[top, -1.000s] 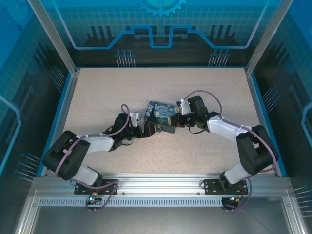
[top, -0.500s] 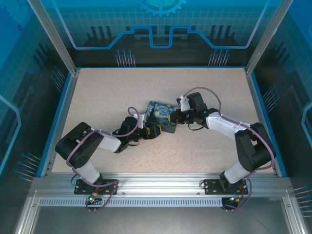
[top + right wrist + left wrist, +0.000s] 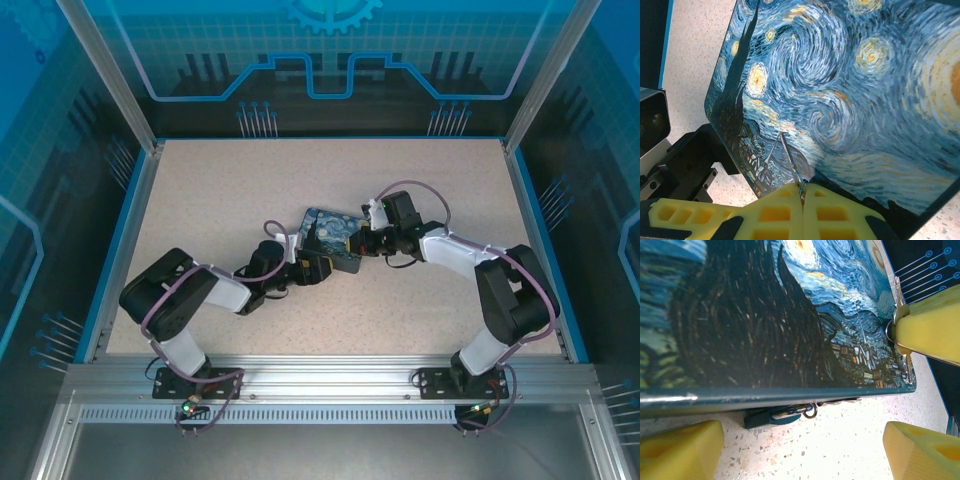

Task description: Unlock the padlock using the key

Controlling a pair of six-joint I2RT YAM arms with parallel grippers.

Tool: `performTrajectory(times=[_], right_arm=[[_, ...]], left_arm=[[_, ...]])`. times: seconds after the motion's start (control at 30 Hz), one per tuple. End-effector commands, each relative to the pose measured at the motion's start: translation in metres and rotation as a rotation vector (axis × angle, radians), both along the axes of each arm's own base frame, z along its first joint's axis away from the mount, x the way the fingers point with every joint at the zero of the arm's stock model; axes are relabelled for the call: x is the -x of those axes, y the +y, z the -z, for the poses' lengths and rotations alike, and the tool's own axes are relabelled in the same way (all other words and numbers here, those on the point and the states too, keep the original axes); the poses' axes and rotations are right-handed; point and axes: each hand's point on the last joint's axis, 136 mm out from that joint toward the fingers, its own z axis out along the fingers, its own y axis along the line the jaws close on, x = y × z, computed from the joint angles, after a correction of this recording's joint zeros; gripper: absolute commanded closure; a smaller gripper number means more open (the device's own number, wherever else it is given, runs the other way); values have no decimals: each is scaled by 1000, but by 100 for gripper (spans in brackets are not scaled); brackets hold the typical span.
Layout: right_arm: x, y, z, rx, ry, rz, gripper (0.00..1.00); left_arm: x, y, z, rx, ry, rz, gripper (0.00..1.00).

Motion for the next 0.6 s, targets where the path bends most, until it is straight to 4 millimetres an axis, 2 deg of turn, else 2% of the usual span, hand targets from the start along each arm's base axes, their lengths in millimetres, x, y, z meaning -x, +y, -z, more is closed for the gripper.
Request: performTrajectory(times=[0.0, 0.47, 0.57], right_arm=[[3, -12, 18, 47, 56, 20, 100], [6, -14, 20, 51, 61, 15, 100], [6, -14, 21, 53, 61, 17, 100]], left_arm=[[0, 2, 13, -47, -10, -3, 15], [-2, -13, 17, -55, -96, 40, 16], [-2, -14, 21, -77, -98, 44, 19]])
